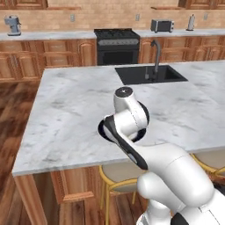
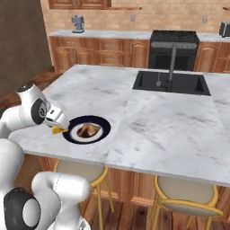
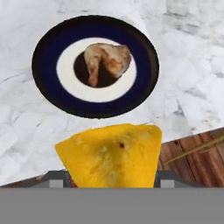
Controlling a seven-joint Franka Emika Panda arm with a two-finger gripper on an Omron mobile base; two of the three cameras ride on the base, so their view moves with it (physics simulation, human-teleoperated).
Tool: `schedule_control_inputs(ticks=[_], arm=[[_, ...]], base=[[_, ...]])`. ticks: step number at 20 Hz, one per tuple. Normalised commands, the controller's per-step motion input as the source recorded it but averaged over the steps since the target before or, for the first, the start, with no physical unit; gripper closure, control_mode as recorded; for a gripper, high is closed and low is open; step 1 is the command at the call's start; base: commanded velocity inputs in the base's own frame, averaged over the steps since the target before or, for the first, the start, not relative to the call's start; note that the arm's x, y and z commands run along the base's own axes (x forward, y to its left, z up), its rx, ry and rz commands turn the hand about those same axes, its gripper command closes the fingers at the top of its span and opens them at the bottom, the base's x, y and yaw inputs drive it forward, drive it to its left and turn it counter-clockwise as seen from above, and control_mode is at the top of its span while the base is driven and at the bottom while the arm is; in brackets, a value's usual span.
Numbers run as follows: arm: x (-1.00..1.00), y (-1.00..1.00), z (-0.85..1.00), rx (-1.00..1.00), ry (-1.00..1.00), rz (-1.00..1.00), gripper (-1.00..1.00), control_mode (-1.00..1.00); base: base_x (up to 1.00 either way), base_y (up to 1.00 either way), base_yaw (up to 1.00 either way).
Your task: Take the cheese, chicken drumstick, and lemon from the fridge and place them on the plate on the dining counter to create an appetizer plate.
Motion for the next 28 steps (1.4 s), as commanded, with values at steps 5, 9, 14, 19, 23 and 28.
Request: schedule_control_inputs(ticks=[5,9,14,19,23,28], arm=[[0.40,0.13,-0.02,0.00,0.03,-0.19,1.00,-1.00],[0.88,0.04,-0.20,0.00,0.05,-0.09,1.00,-1.00],[1.00,0.03,-0.40,0.00,0.03,0.00,1.00,-1.00],[0.75,0.37,-0.56,0.00,0.03,0.00,1.00,-1.00],[0.62,0.45,-0.36,0.00,0.00,0.00,1.00,-1.00],[0.61,0.25,-0.37,0.00,0.01,0.00,1.00,-1.00]], base=[[0.24,0.21,-0.18],[0.00,0.00,0.00],[0.00,0.00,0.00],[0.00,0.00,0.00],[0.00,0.00,0.00],[0.00,0.00,0.00]])
